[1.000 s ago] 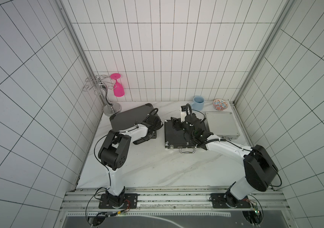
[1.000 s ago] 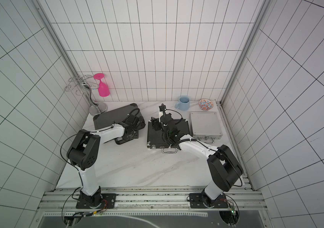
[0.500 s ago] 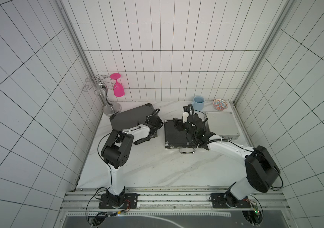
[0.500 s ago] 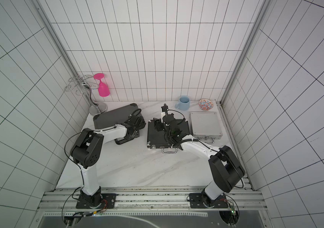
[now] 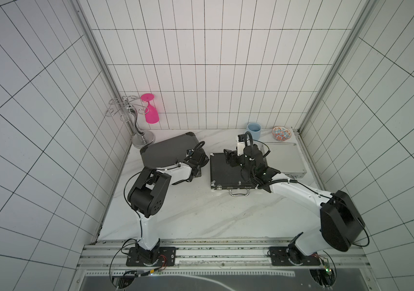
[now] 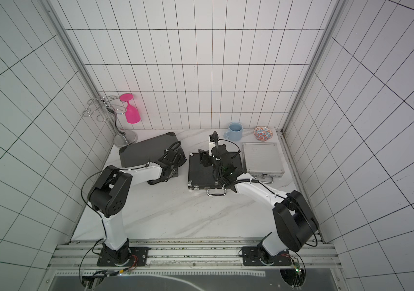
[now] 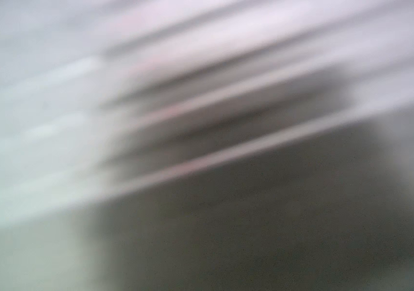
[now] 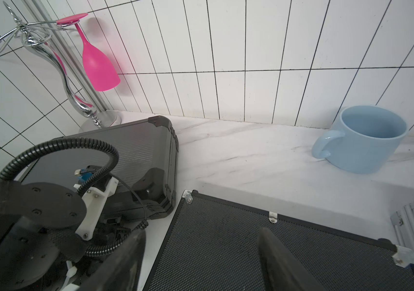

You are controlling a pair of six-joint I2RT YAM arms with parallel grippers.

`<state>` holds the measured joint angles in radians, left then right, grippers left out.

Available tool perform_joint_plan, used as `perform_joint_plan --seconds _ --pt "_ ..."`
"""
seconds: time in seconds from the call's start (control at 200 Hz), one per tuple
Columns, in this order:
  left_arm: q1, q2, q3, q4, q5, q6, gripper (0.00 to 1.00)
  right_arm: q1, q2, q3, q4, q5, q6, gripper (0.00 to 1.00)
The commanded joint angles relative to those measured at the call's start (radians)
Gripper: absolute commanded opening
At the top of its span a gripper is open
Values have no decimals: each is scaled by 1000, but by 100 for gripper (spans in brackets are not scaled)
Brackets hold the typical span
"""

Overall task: Close the poker set cases
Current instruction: Move the poker set case to the center of the board.

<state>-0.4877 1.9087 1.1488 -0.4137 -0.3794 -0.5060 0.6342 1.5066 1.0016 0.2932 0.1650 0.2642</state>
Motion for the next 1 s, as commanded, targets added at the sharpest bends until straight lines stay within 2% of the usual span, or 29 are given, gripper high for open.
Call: perform_joint_plan --seconds 0.0,0.26,0.705,0.924,0.994 --pt "-63 -53 -57 -126 61 70 17 -10 -23 -38 -35 8 -9 72" --pt "-69 -91 -90 -198 73 73 17 -21 -41 -36 -85 24 -19 72" --pt "-95 -241 -302 -180 152 1 18 -112 -37 -28 -192 74 -15 73" --pt "-95 -290 -312 -199 140 0 19 -156 -37 -34 -215 86 12 73" --pt "-95 -293 -296 -215 136 -4 23 -160 -24 -23 -233 88 19 73"
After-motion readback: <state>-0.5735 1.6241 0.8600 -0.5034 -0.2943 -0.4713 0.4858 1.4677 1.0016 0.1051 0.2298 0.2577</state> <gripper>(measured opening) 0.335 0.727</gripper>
